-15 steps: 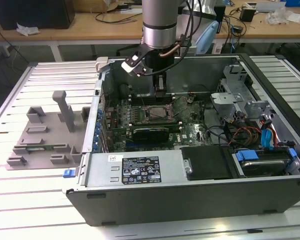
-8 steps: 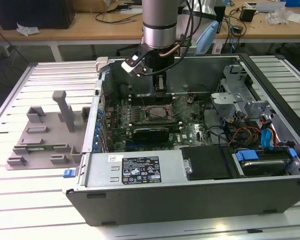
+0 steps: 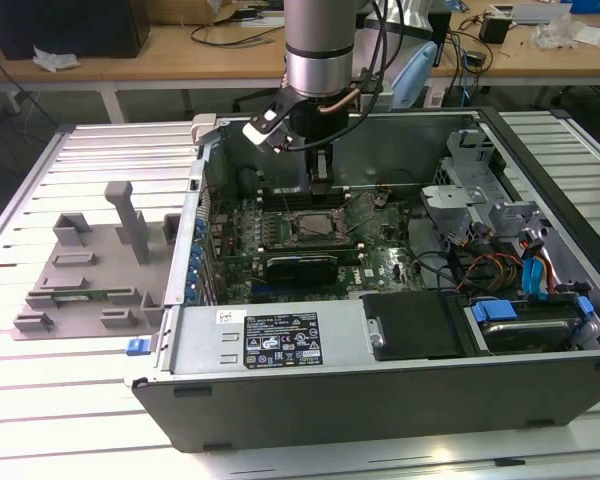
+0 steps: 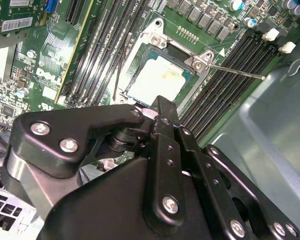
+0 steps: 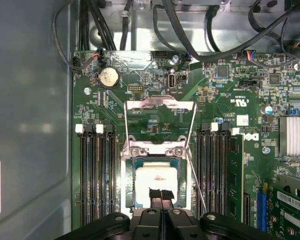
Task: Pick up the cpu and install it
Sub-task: 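Close the cpu cover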
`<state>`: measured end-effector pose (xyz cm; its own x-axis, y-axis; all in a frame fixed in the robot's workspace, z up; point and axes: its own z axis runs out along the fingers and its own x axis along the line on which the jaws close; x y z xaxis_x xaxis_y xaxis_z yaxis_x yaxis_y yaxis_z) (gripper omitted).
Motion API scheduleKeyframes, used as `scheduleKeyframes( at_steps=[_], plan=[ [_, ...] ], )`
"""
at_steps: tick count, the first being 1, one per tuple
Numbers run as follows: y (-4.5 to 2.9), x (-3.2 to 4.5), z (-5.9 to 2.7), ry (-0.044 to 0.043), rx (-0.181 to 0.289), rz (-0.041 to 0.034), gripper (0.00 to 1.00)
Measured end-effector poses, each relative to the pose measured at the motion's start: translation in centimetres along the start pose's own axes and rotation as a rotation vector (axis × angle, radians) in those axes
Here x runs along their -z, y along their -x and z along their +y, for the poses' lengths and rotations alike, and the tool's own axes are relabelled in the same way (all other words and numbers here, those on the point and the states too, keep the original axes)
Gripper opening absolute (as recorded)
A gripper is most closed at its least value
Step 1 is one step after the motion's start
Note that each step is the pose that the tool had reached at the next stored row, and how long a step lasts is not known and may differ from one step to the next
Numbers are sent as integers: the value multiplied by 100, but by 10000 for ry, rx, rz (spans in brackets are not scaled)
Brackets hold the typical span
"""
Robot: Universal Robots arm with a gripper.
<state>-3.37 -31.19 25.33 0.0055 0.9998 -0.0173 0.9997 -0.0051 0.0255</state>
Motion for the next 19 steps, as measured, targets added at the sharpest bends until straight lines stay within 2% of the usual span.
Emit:
scheduleKeyframes(
  at_steps=[1, 4, 7, 13, 19],
  plan=[
    [0, 11, 0, 1, 0, 1, 11],
    [2, 146, 4, 4, -1, 6, 11],
    [3, 198, 6, 2, 1, -1, 11],
    [3, 205, 40, 2, 1, -3, 11],
    [2, 200, 211, 3, -1, -1, 11]
  ],
)
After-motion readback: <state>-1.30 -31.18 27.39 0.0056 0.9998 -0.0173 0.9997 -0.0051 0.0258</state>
